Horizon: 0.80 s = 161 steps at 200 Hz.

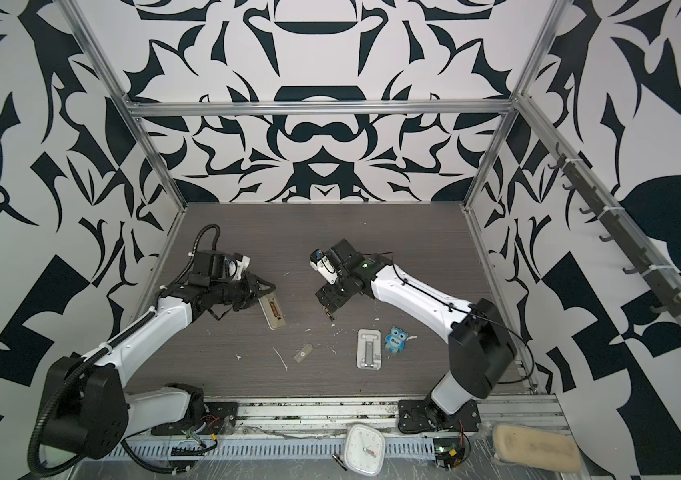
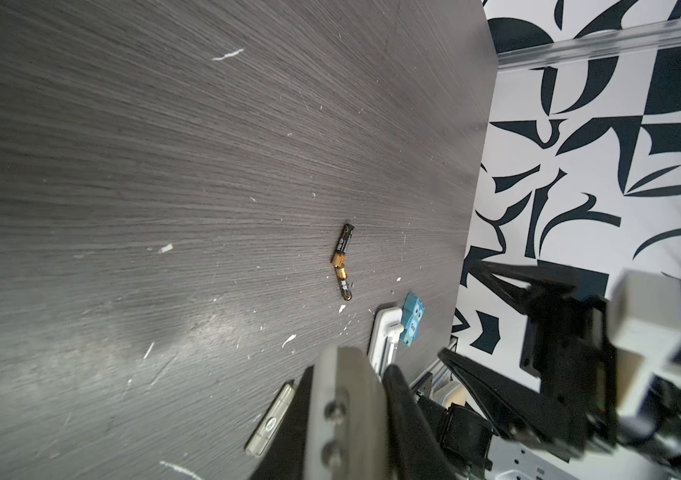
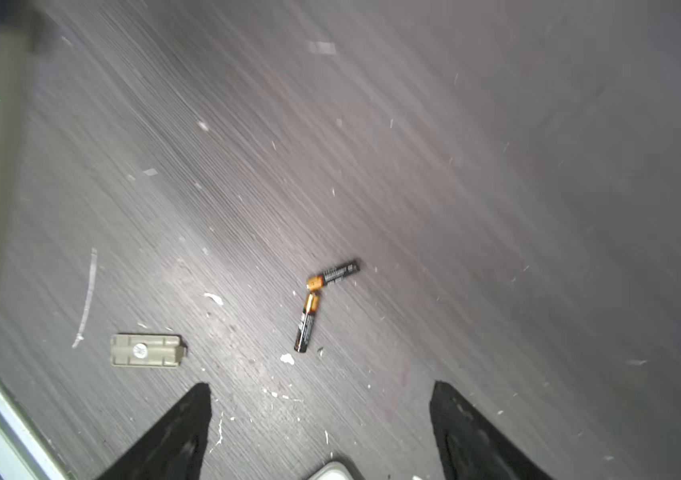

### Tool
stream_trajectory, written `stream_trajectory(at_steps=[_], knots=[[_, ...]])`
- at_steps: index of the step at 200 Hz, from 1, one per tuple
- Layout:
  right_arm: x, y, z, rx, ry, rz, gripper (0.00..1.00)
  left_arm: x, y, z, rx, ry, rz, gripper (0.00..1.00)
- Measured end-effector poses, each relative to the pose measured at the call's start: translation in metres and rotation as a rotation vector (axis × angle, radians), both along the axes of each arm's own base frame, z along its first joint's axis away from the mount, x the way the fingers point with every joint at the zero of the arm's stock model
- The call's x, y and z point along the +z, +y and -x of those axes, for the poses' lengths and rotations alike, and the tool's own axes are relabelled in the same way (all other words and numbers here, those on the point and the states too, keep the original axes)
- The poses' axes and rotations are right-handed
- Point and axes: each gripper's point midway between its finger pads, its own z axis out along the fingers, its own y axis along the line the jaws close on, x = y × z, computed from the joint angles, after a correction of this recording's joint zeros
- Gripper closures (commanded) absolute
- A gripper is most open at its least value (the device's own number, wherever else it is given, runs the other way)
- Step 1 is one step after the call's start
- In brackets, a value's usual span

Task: Load the batteries into the remote control
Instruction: 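Release the remote and move the right gripper over the two batteries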

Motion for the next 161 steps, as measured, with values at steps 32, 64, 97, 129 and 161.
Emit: stream_trajectory(at_steps=[32,64,97,129,161], knots=[[-0.032,-0.005,0.004,-0.030,0.093,0.065,0.22,-0.002,0.009,0.011,0.011,0.001,0.012,1.00],[-0.050,-0.005,0.004,-0.062,0.137,0.087,0.28,0.006,0.009,0.018,0.004,-0.019,0.030,1.00],[-0.062,-0.004,0.004,-0.080,0.162,0.102,0.32,0.010,0.008,0.022,-0.004,-0.023,0.041,1.00],[-0.078,-0.003,0.003,-0.090,0.193,0.130,0.38,0.009,0.010,0.024,-0.006,-0.016,0.050,1.00],[-0.086,0.005,0.005,-0.078,0.206,0.144,0.40,0.006,0.011,0.025,-0.009,-0.009,0.054,1.00]])
